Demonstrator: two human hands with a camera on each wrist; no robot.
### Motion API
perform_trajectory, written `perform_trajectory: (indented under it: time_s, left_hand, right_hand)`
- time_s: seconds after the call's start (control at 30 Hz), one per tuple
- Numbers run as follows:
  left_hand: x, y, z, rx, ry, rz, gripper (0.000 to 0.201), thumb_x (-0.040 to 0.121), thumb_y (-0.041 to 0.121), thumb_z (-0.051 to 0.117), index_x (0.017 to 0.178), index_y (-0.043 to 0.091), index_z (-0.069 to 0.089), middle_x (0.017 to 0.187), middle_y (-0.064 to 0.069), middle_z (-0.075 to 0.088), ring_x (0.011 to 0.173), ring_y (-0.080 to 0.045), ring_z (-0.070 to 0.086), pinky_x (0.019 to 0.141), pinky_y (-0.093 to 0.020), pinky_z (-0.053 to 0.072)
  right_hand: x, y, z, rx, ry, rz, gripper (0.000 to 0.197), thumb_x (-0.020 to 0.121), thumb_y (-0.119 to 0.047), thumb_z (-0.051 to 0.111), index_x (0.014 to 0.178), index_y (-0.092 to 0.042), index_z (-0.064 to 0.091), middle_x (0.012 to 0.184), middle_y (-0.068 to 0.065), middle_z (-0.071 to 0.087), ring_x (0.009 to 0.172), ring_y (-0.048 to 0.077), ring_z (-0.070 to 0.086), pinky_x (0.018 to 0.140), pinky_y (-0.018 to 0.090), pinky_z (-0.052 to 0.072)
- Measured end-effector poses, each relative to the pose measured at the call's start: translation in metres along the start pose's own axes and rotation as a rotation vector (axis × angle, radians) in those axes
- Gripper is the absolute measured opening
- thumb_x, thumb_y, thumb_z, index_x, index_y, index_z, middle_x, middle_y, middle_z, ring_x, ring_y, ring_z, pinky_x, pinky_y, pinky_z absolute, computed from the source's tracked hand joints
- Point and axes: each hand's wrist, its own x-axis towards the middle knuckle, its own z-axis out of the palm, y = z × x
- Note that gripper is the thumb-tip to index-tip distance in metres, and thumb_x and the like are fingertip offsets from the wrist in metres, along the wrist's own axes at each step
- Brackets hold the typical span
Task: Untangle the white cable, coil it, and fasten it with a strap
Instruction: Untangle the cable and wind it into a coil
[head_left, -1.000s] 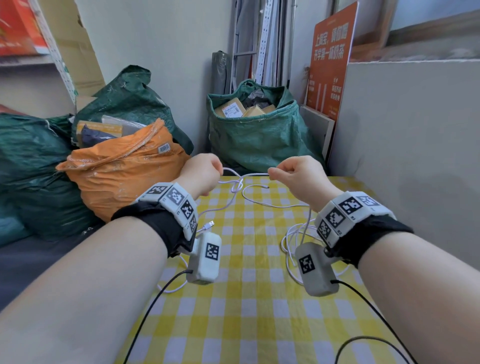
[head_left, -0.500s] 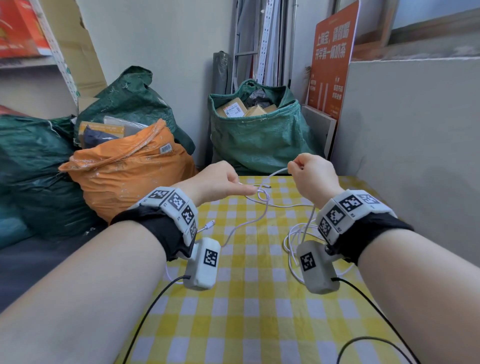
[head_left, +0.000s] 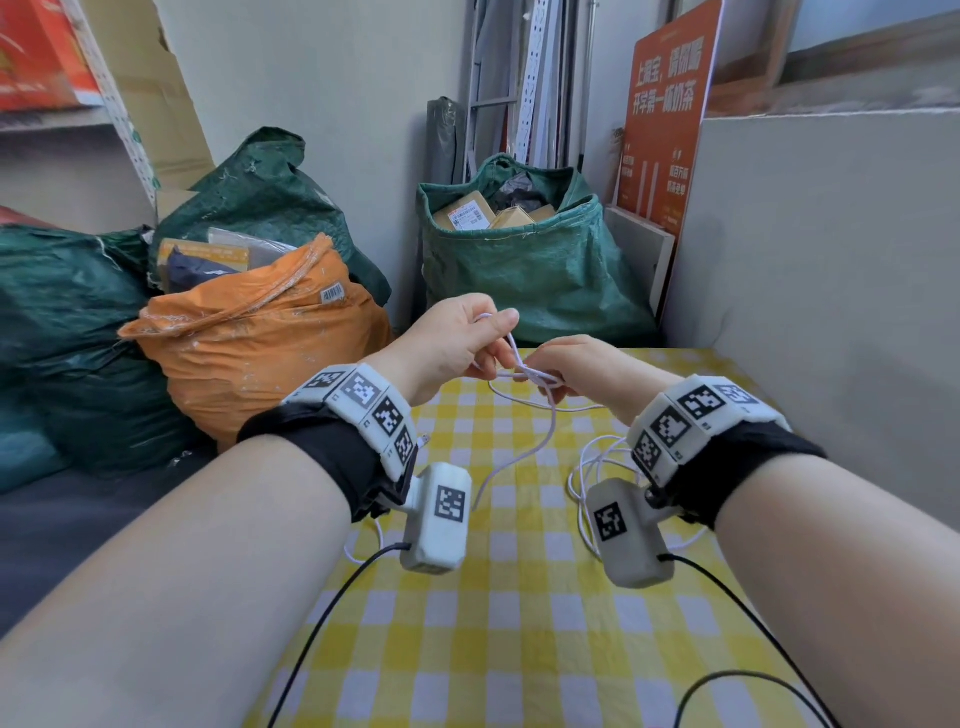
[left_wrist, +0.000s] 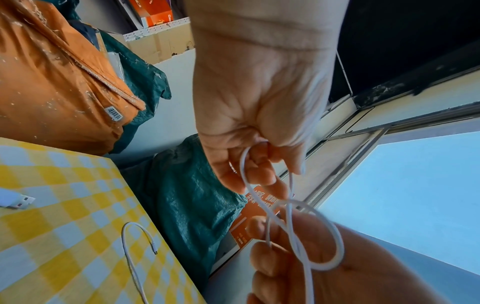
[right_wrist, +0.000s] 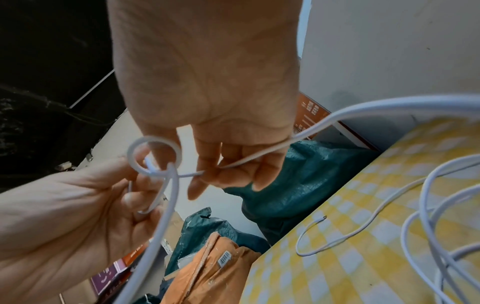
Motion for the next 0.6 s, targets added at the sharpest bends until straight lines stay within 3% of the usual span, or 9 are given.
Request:
perform_trajectory:
  time_s: [0.1, 0.17, 0.3, 0.43, 0.6]
  left_hand:
    - [0.0011, 0.0007, -0.0004, 0.043, 0.067, -0.025, 0.029, 0.098, 0.026, 0.049, 0.073, 0.013, 0.044, 0.055, 0.000, 0.062, 0.041, -0.009, 0.051, 0.046, -0.018, 0.046]
    - [0.0012, 0.0003, 0.0001, 0.083, 0.099, -0.049, 0.028, 0.099, 0.028, 0.046, 0.075, 0.013, 0.044, 0.053, 0.000, 0.060, 0.039, -0.008, 0.051, 0.045, -0.018, 0.045]
    - [-0.0009, -0.0001, 0.0008, 0.120, 0.053, -0.076, 0.023, 0.097, 0.026, 0.051, 0.081, 0.011, 0.044, 0.062, -0.003, 0.061, 0.052, -0.013, 0.058, 0.058, -0.027, 0.053]
    - [-0.0031, -0.0004, 0.0017, 0.151, -0.065, -0.123, 0.037, 0.081, 0.012, 0.072, 0.085, 0.015, 0.035, 0.078, -0.007, 0.065, 0.070, -0.016, 0.063, 0.067, -0.032, 0.053]
    - [-0.0001, 0.0000, 0.0075, 0.269, -0.067, -0.086, 0.041, 0.073, -0.010, 0.064, 0.079, 0.018, 0.034, 0.070, -0.002, 0.055, 0.062, -0.014, 0.053, 0.057, -0.026, 0.051]
  right_hand:
    - [-0.0037, 0.0026, -0.0008, 0.188, -0.015, 0.001, 0.024, 0.087, -0.019, 0.064, 0.070, -0.009, 0.051, 0.057, -0.001, 0.043, 0.050, 0.013, 0.037, 0.053, 0.024, 0.033]
    - [-0.0060, 0.0036, -0.0019, 0.290, -0.063, -0.015, 0.025, 0.085, -0.015, 0.068, 0.067, -0.012, 0.050, 0.058, -0.001, 0.051, 0.047, 0.010, 0.039, 0.048, 0.020, 0.034]
    - [-0.0035, 0.0020, -0.0043, 0.289, 0.001, -0.007, 0.022, 0.079, 0.003, 0.068, 0.071, -0.011, 0.053, 0.064, 0.007, 0.056, 0.049, 0.012, 0.050, 0.047, 0.019, 0.045]
    - [-0.0010, 0.0034, -0.0072, 0.309, 0.087, 0.023, 0.025, 0.077, 0.009, 0.066, 0.069, -0.009, 0.052, 0.064, 0.013, 0.061, 0.045, 0.013, 0.059, 0.045, 0.020, 0.050]
    - [0.0034, 0.0029, -0.0038, 0.344, 0.220, 0.013, 0.030, 0.071, 0.010, 0.062, 0.060, -0.013, 0.046, 0.059, 0.009, 0.053, 0.053, 0.020, 0.053, 0.055, 0.028, 0.054]
